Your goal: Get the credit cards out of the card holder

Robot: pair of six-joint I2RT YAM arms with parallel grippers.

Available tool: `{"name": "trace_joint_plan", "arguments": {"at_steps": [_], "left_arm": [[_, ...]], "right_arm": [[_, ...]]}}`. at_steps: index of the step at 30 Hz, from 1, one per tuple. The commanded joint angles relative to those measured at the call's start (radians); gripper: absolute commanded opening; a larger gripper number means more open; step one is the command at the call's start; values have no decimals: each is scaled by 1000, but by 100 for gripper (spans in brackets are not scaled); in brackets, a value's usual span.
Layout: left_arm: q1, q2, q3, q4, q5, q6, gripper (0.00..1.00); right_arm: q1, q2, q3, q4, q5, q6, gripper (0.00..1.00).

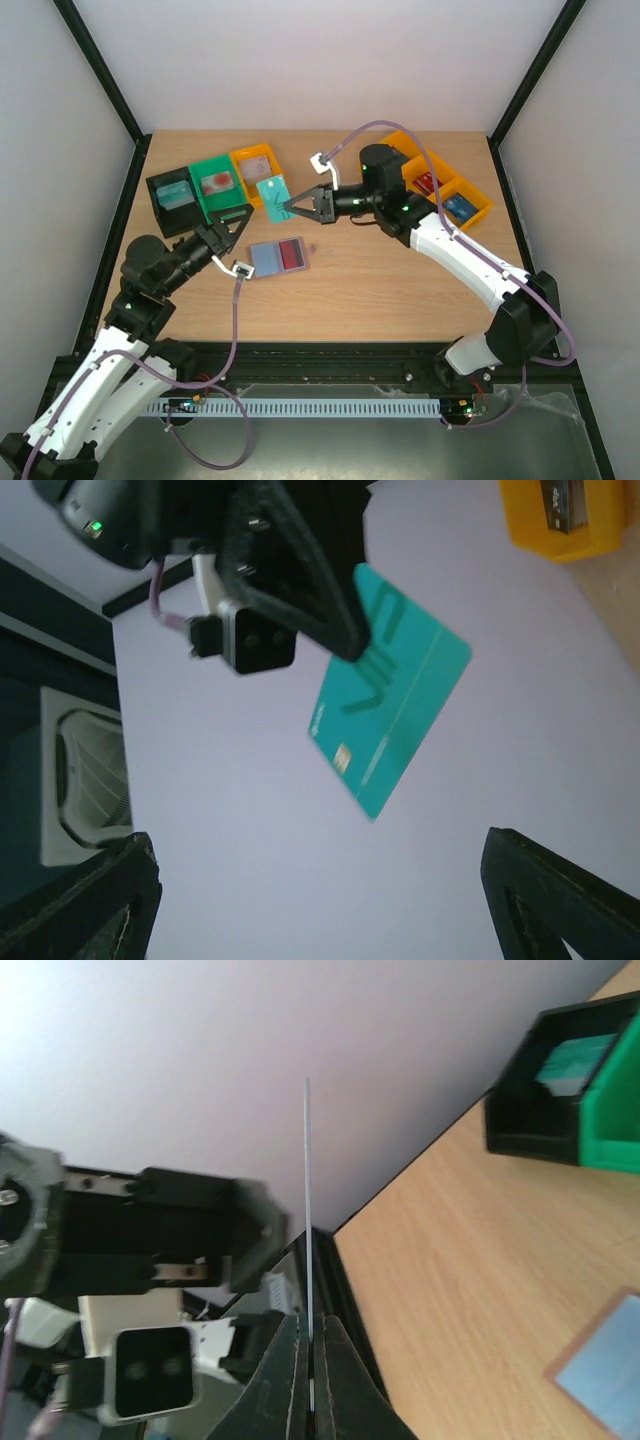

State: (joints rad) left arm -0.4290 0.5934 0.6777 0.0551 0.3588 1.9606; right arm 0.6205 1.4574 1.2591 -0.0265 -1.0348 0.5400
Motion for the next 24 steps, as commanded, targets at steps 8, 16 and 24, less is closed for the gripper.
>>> {"name": "trace_joint_plan", "arguments": {"at_steps": [8, 16, 24], "left_arm": [[-13, 67, -24, 206, -5, 205, 69], [-35, 58, -40, 166, 8, 247, 33], [-46, 42, -47, 133, 0, 242, 2]], "right_arm": [[87, 27, 24, 95, -100, 35, 2], [110, 62, 46, 107, -111, 41, 2], [116, 64, 71, 24, -69, -32, 2]]}}
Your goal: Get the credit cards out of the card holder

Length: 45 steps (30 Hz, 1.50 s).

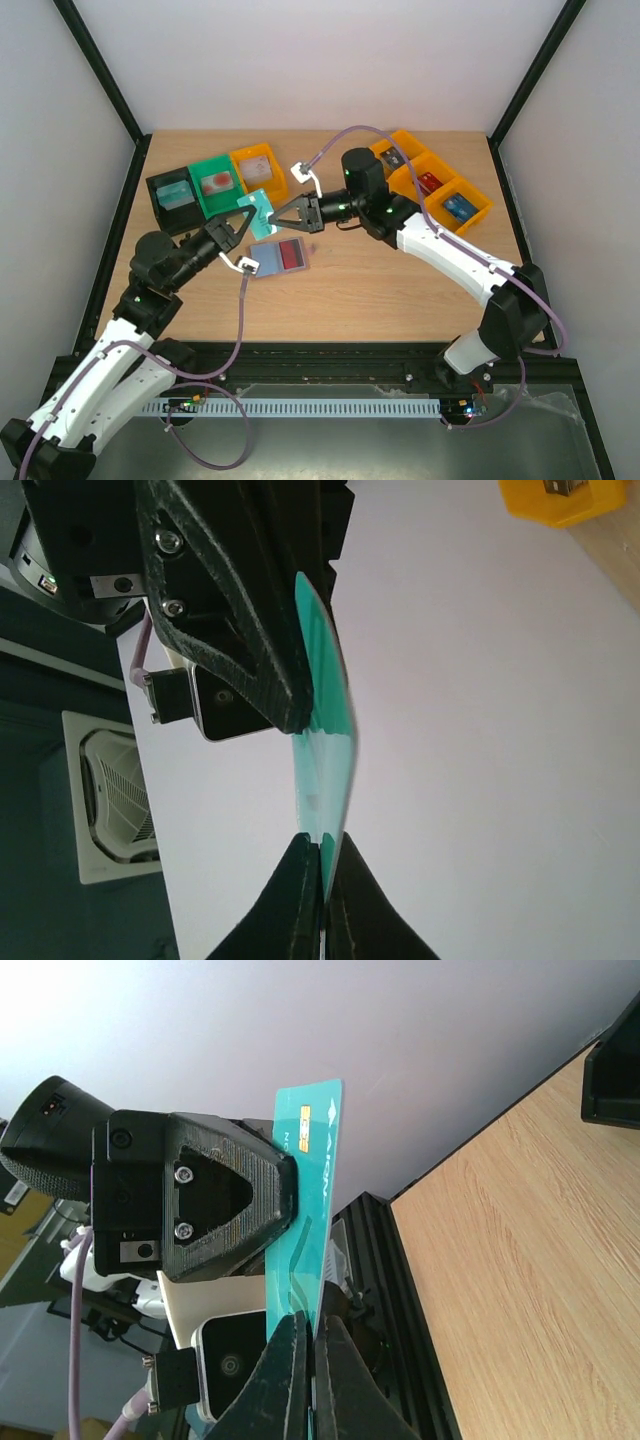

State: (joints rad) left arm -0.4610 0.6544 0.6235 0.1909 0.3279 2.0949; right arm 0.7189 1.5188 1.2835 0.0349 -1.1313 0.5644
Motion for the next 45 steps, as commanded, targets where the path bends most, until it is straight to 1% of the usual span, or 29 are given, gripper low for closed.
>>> {"name": "trace_joint_plan", "arguments": {"at_steps": [1, 2, 3, 4, 5, 6, 7, 8, 10, 11, 12, 13, 15, 18, 21, 25, 27, 30, 35, 39, 45], "left_arm": [[-15, -24, 4, -15, 19, 105, 2], [-15, -30, 0, -30, -1, 100, 2], [-15, -35, 0, -57, -26, 91, 2], [-15, -39, 5, -84, -61, 71, 2], [-15, -36, 17, -126, -110, 39, 2], [-15, -20, 47, -171, -181, -26, 2], [-15, 9, 86, -227, -257, -85, 2], [-15, 53, 134, -284, -388, -161, 2], [0, 180, 263, -442, -594, -344, 2], [22, 252, 346, -539, -656, -450, 2], [67, 338, 435, -661, -680, -537, 2], [114, 422, 527, -769, -677, -620, 2], [234, 572, 681, -947, -647, -736, 2], [374, 764, 837, -1058, -642, -836, 2], [470, 893, 899, -1038, -626, -881, 2], [535, 995, 904, -894, -566, -910, 2], [558, 1038, 906, -819, -539, -928, 2], [578, 1108, 914, -758, -518, -944, 2], [604, 1213, 908, -701, -560, -944, 2], [631, 1241, 880, -669, -577, -918, 2], [640, 1233, 780, -524, -610, -858, 2]], "right_arm": [[15, -1, 54, -61, 51, -72, 5], [10, -4, 59, -83, 88, -88, 17], [1, -9, 61, -101, 123, -97, 37], [-17, -15, 57, -111, 166, -98, 49], [-37, -24, 48, -115, 206, -89, 63], [-60, -40, 34, -116, 262, -81, 78], [-84, -53, 18, -116, 301, -70, 96], [-110, -68, -2, -114, 331, -61, 99], [-152, -97, -36, -119, 402, -59, 99], [-167, -112, -51, -132, 444, -69, 99], [-176, -123, -56, -157, 493, -88, 99], [-183, -134, -58, -171, 540, -109, 99], [-193, -151, -59, -206, 601, -146, 99], [-207, -173, -73, -216, 623, -182, 99], [-217, -181, -85, -222, 636, -206, 99], [-222, -171, -90, -235, 638, -227, 99], [-223, -162, -92, -235, 634, -235, 99], [-226, -143, -89, -237, 632, -243, 99], [-232, -120, -86, -237, 633, -254, 99], [-240, -104, -77, -240, 633, -267, 99], [-245, -61, -59, -238, 607, -265, 98]]}}
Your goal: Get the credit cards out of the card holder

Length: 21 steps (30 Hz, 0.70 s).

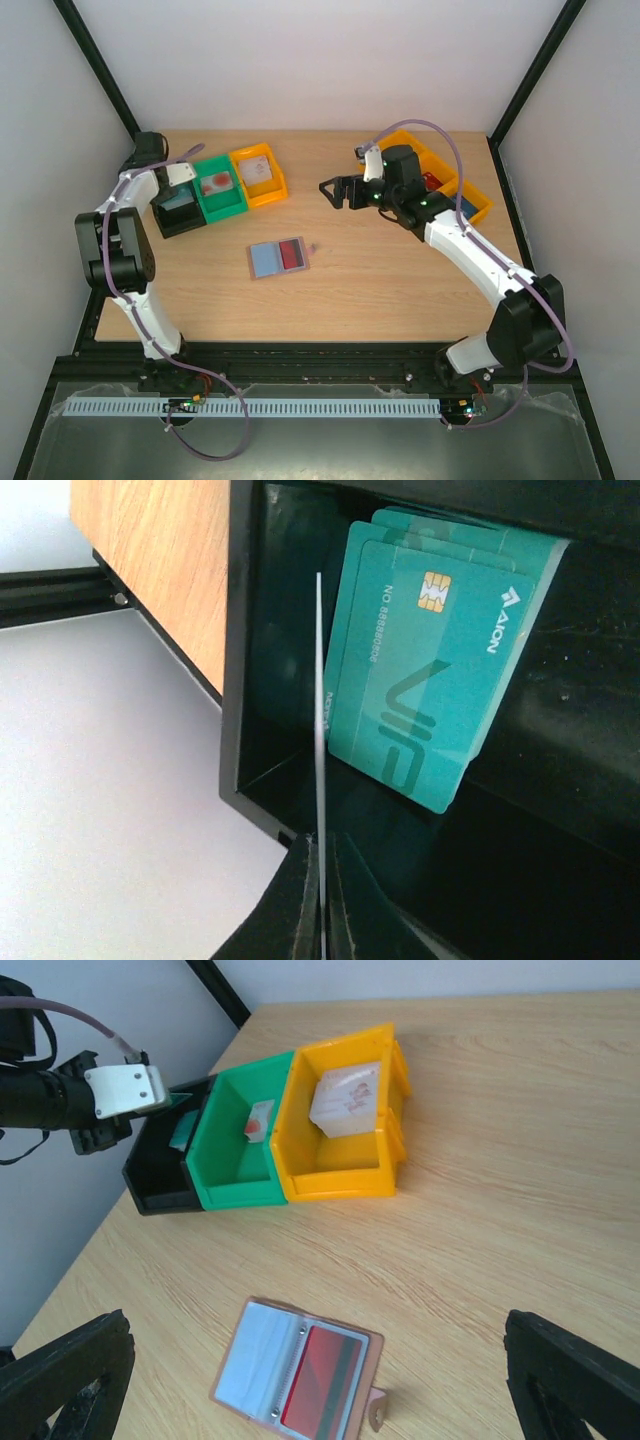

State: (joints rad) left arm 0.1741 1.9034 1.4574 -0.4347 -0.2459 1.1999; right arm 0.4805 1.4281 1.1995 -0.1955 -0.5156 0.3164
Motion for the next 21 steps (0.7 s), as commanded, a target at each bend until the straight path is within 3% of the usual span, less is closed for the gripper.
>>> {"name": "trace_joint_plan", "arguments": {"at_steps": [1, 13, 21], "left_arm": [[5, -13, -65, 117, -34, 39, 2], [-1, 21, -111, 289, -53, 41, 3], [0, 30, -131, 260, -54, 43, 33]], "right_arm": [[-6, 33, 27, -7, -10, -17, 99], [-10, 32, 26, -9, -18, -18, 99], [-10, 26, 25, -15, -23, -16, 99]]}}
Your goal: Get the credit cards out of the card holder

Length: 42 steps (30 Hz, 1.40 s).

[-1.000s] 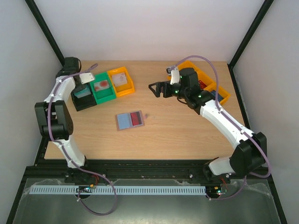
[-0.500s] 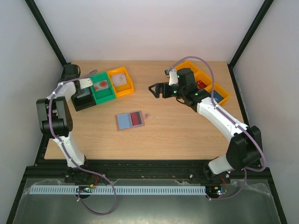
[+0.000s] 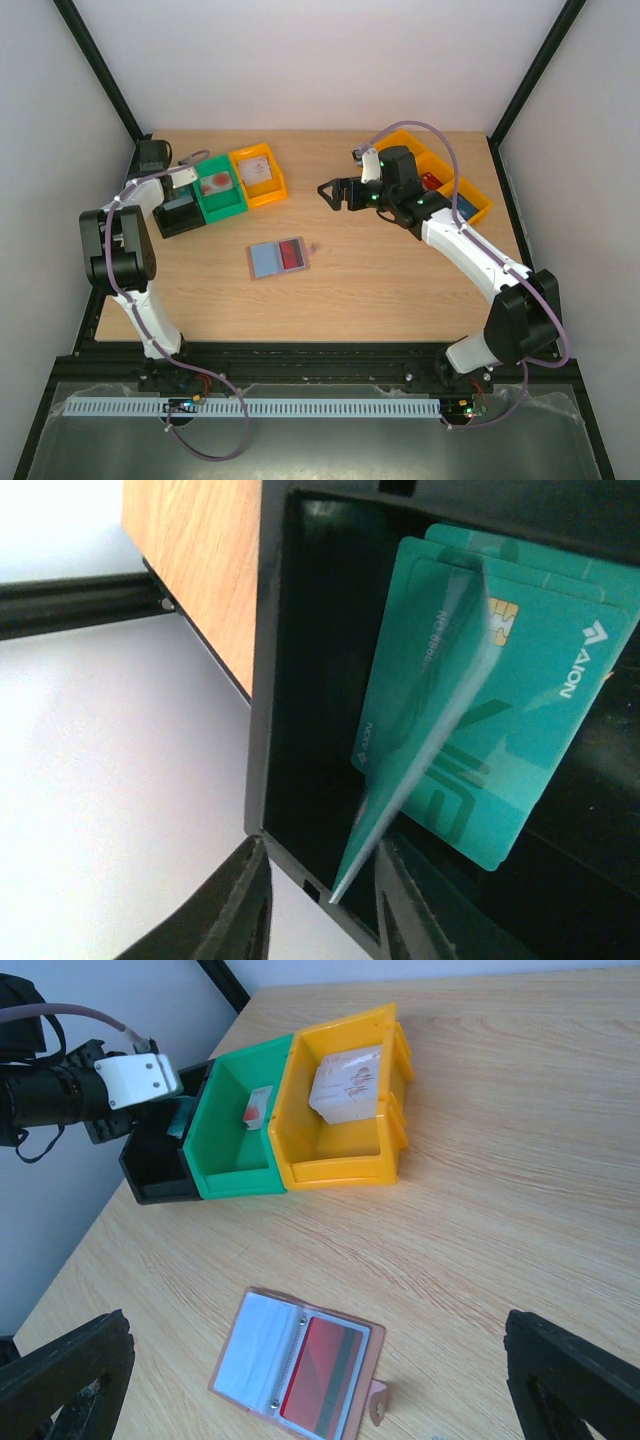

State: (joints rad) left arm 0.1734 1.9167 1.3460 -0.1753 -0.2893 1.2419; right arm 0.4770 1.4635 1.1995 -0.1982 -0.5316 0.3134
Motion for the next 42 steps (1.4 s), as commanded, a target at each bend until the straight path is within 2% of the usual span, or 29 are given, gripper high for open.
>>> {"name": "trace_joint_plan", "arguments": {"at_steps": [1, 7, 9, 12, 17, 19, 22, 25, 28, 31, 35, 38, 42], "left_arm": [[4, 13, -18, -3, -7, 0, 36], [13, -22, 2, -22, 27, -12, 52], [15, -35, 19, -59, 58, -27, 62], [14, -46, 45, -113, 99, -61, 72], [15, -65, 115, -184, 163, -193, 73], [15, -112, 150, -251, 253, -309, 73], [5, -211, 155, -347, 430, -516, 75], [-24, -334, 67, -445, 680, -713, 76], [-76, -460, -113, -457, 873, -870, 80], [-149, -527, -271, -414, 911, -1079, 85], [-178, -475, -424, -355, 996, -1333, 88], [-188, -470, -455, -279, 996, -1394, 90], [-226, -509, -645, -110, 999, -1503, 99]], "right_arm": [[-6, -11, 25, -12, -7, -13, 99], [-6, -12, 23, -8, -19, -3, 99], [-6, -12, 23, -6, -25, 1, 99], [-6, -14, 21, -6, -29, 6, 98], [-6, -25, 0, 18, -42, 27, 99], [-6, -36, -35, 70, -54, 67, 99], [-6, -27, -131, 234, -116, 187, 99], [5, 31, -175, 268, -103, 265, 100], [68, 102, -149, 172, 33, 195, 91], [98, 187, -119, 105, 66, 154, 83], [112, 322, -87, 58, 79, 132, 72], [131, 417, -39, 6, 44, 99, 67], [147, 481, -8, -12, 20, 80, 61]]}}
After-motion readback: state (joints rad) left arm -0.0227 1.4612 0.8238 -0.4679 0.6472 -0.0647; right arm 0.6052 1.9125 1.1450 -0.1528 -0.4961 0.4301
